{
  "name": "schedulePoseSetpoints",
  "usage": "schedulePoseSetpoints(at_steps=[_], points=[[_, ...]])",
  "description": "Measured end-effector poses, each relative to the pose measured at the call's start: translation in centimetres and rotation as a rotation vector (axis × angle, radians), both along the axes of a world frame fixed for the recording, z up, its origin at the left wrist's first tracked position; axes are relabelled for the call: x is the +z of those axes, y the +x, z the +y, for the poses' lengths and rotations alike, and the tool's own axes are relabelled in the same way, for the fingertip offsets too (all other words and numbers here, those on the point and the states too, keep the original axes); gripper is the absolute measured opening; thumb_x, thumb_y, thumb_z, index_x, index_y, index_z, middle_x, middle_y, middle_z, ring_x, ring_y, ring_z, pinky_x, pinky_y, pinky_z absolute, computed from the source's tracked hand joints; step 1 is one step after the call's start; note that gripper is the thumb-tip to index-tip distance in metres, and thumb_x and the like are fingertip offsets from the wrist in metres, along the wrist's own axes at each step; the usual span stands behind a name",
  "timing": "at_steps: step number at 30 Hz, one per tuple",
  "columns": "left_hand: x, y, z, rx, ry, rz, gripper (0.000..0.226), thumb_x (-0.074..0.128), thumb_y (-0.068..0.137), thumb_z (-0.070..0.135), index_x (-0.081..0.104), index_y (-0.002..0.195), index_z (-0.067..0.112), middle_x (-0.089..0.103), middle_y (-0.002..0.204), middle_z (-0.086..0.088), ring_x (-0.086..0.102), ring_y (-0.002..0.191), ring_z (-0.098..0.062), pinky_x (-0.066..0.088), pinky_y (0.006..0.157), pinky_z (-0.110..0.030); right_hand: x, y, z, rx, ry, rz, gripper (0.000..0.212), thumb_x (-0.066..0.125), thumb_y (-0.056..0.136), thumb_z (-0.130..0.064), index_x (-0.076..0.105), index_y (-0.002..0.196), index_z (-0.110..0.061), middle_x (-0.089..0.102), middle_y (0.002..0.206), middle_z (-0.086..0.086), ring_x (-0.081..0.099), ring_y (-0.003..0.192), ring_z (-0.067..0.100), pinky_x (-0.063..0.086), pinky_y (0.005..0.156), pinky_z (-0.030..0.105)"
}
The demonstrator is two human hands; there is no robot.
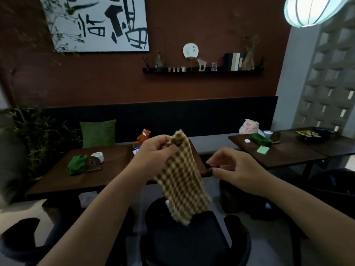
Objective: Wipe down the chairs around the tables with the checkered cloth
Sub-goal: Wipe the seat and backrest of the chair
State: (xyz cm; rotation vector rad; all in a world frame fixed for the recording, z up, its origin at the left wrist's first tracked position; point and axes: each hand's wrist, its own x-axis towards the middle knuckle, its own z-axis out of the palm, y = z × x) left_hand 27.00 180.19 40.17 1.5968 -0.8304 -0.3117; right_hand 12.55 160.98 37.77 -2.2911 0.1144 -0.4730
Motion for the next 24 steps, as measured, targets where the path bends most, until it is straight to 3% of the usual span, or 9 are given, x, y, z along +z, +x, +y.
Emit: schedulePoseSetpoints(at_steps=[2, 3, 6, 8, 10, 13, 16, 20, 24], points=[[0.7, -0.6, -0.7, -0.014, 0.058, -0.184, 0.011, 0.063, 0.091, 0.027, 0.07, 0.084, 0.022, 0.071, 0.072, 0.008, 0.066, 0.068, -0.008, 0.054, 0.063, -0.022, 0.2, 1.3, 1.7, 0.101, 0.257, -0.039, 0.053, 0.077, 0.069, -0.047, 0.058, 0.114, -0.027, 0.068, 0.11, -0.008, 0.064, 0.104, 0.005, 0.054, 0.088, 0.029], [1.0, -0.7, -1.0, -0.017, 0.072, -0.261, 0.013, 0.063, 0.091, 0.028, 0.069, 0.083, 0.02, 0.07, 0.072, 0.004, 0.064, 0.067, -0.011, 0.052, 0.063, -0.026, 0.2, 2.0, 2.6, 0.137, 0.348, -0.048, 0.057, 0.078, 0.068, -0.045, 0.057, 0.117, -0.025, 0.068, 0.11, -0.008, 0.065, 0.104, 0.008, 0.055, 0.085, 0.027], [1.9, -0.2, -0.9, 0.025, 0.096, -0.432, 0.013, 0.063, 0.092, 0.026, 0.069, 0.083, 0.019, 0.07, 0.078, -0.008, 0.064, 0.07, -0.021, 0.054, 0.066, -0.038, -0.9, 3.7, 4.5, 0.126, 0.525, -0.11, 0.036, 0.075, 0.075, -0.029, 0.064, 0.107, -0.018, 0.073, 0.1, -0.002, 0.069, 0.097, 0.015, 0.055, 0.076, 0.023], [2.6, 0.9, -0.1, 0.054, 0.066, -0.451, 0.013, 0.063, 0.092, 0.026, 0.069, 0.08, 0.026, 0.071, 0.076, 0.001, 0.065, 0.069, -0.014, 0.055, 0.062, -0.032, -2.7, 4.1, 5.2, 0.056, 0.616, -0.104, 0.023, 0.075, 0.078, -0.027, 0.069, 0.1, -0.021, 0.073, 0.098, -0.002, 0.069, 0.093, 0.016, 0.055, 0.074, 0.025], [3.4, 2.3, 1.0, 0.08, 0.009, -0.389, 0.015, 0.062, 0.092, 0.027, 0.069, 0.078, 0.03, 0.069, 0.071, 0.012, 0.064, 0.064, -0.003, 0.051, 0.057, -0.016, -4.7, 3.8, 5.5, 0.038, 0.667, -0.045, 0.023, 0.076, 0.073, -0.037, 0.074, 0.094, -0.027, 0.074, 0.099, -0.001, 0.07, 0.092, 0.017, 0.056, 0.074, 0.028], [3.6, 4.2, 2.6, 0.096, -0.063, -0.292, 0.016, 0.062, 0.092, 0.027, 0.07, 0.079, 0.028, 0.07, 0.071, 0.013, 0.066, 0.064, 0.0, 0.047, 0.055, -0.01, -6.4, 3.1, 5.0, 0.003, 0.719, -0.009, 0.036, 0.077, 0.06, -0.047, 0.077, 0.088, -0.024, 0.075, 0.094, 0.003, 0.071, 0.087, 0.016, 0.055, 0.066, 0.022], [2.4, 5.7, 3.8, 0.098, -0.075, -0.233, 0.015, 0.061, 0.092, 0.027, 0.071, 0.081, 0.025, 0.072, 0.08, 0.008, 0.068, 0.073, -0.005, 0.051, 0.061, -0.013, -5.5, 3.0, 3.2, -0.105, 0.721, -0.087, 0.043, 0.079, 0.052, -0.046, 0.075, 0.079, -0.013, 0.073, 0.082, 0.01, 0.07, 0.073, 0.017, 0.052, 0.057, 0.022], [-0.2, 7.1, 4.3, 0.053, -0.192, 0.057, 0.012, 0.057, 0.094, 0.018, 0.069, 0.091, 0.017, 0.073, 0.092, -0.003, 0.069, 0.089, -0.02, 0.055, 0.08, -0.036, -2.8, 3.7, 1.6, -0.173, 0.955, -0.304, 0.034, 0.073, 0.066, -0.025, 0.071, 0.097, -0.01, 0.074, 0.097, 0.007, 0.071, 0.087, 0.021, 0.053, 0.07, 0.033], [-2.1, 7.9, 4.2, 0.077, -0.222, 0.11, 0.014, 0.058, 0.092, 0.007, 0.067, 0.101, 0.011, 0.076, 0.092, -0.001, 0.07, 0.086, -0.013, 0.056, 0.072, -0.025, -0.4, 4.8, 1.8, -0.256, 0.928, -0.383, 0.014, 0.072, 0.078, -0.026, 0.075, 0.089, -0.019, 0.075, 0.094, 0.0, 0.072, 0.086, 0.017, 0.056, 0.069, 0.034]])
